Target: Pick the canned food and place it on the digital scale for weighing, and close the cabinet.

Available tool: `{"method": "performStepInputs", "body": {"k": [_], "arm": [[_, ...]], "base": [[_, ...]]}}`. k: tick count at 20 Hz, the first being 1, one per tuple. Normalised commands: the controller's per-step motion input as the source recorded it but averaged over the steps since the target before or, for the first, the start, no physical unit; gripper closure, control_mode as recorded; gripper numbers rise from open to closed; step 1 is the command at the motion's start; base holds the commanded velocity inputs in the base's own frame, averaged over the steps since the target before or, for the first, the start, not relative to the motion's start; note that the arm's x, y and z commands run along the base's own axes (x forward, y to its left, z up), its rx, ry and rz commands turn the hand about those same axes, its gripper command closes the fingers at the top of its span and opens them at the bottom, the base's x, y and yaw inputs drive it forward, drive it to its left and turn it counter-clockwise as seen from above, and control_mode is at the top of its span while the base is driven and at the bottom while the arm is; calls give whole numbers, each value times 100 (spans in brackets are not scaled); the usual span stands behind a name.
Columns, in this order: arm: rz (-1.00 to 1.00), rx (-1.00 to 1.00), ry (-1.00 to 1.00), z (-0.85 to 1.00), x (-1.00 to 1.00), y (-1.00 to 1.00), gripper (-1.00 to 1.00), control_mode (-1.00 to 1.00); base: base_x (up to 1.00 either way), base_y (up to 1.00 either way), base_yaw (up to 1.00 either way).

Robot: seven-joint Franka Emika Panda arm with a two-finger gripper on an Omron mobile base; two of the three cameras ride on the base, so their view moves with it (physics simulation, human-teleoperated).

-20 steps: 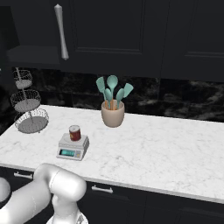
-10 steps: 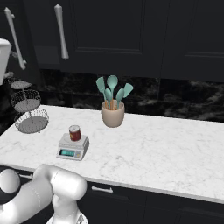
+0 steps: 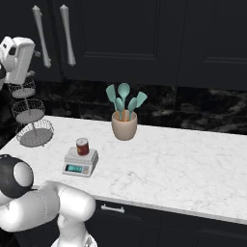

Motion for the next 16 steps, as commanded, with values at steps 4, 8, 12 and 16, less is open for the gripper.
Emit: {"method": "performStepInputs", "body": {"k": [4,8,12,16], "arm": [[0,2,0,-17,100,-1,-100,-100],[0,2,0,-23,100,-4,-100,-100],[0,0,0,-35,100,0,-100,-100],[0,0,-7,-62,80,0,-100,-100]], "base": [[0,0,0],[0,0,0],[0,0,0],[0,0,0]]}}
